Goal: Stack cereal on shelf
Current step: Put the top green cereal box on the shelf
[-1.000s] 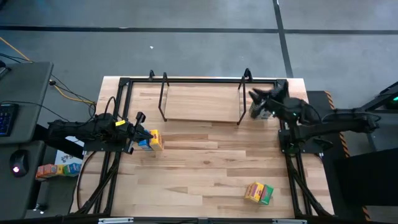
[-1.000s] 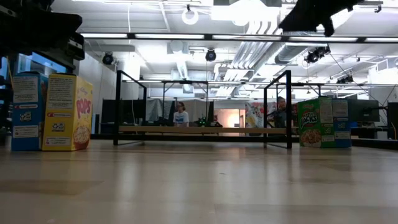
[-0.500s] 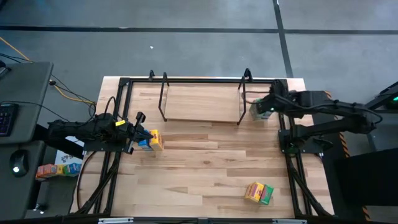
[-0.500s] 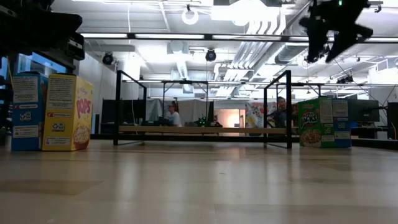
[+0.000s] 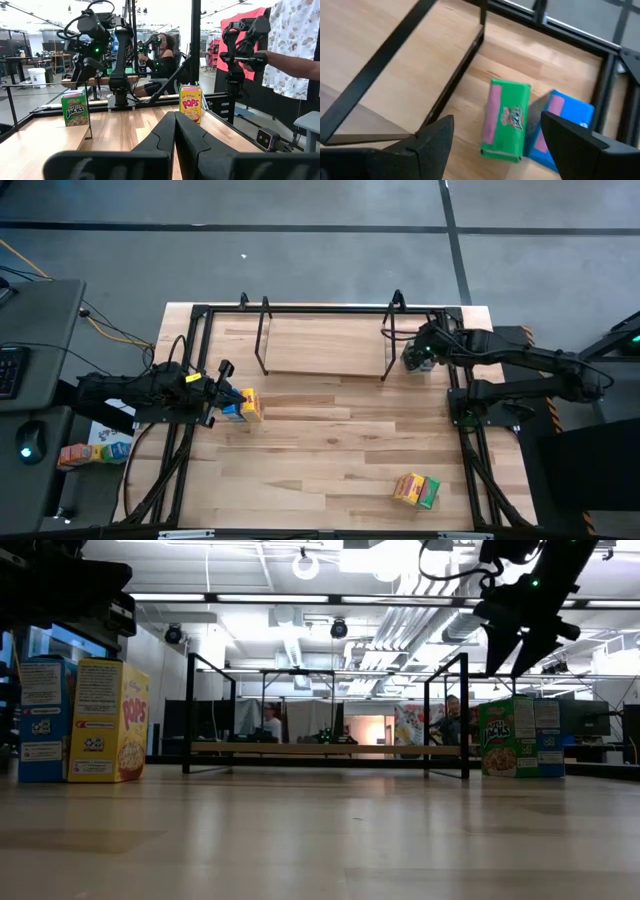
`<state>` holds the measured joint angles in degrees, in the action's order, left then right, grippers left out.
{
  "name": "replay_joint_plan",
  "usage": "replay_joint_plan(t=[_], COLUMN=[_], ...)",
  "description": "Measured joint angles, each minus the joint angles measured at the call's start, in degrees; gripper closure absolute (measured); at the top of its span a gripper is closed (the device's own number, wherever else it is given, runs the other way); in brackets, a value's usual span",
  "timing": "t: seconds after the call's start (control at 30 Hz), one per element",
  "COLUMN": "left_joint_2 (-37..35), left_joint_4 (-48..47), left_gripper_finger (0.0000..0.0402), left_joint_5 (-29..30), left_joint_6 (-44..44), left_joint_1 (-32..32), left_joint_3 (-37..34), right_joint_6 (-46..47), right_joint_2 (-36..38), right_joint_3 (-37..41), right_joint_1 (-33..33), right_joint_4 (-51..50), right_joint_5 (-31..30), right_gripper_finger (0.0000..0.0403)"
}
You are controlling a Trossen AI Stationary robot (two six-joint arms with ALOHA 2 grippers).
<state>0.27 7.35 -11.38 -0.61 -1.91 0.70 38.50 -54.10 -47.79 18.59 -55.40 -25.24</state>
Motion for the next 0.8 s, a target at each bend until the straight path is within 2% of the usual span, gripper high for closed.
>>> replay_joint_plan(t=[0.4, 0.8], left_joint_2=[-0.01, 0.0], left_joint_4=[0.0, 0.0], left_gripper_finger=[0.0401, 0.0401], left_joint_5=[0.0, 0.0], left_joint_6=[-0.01, -0.01], left_joint_1=[-0.01, -0.01], left_joint_3=[0.0, 0.0], right_joint_6=[-4.34, -3.82], right_joint_2=[0.03, 0.03], right_joint_3=[0.0, 0.0], right_joint_1=[2.82, 2.82], right_joint_4=[0.14, 1.68], right_joint_5=[0.82, 3.6], right_gripper_finger=[0.0116, 0.0116])
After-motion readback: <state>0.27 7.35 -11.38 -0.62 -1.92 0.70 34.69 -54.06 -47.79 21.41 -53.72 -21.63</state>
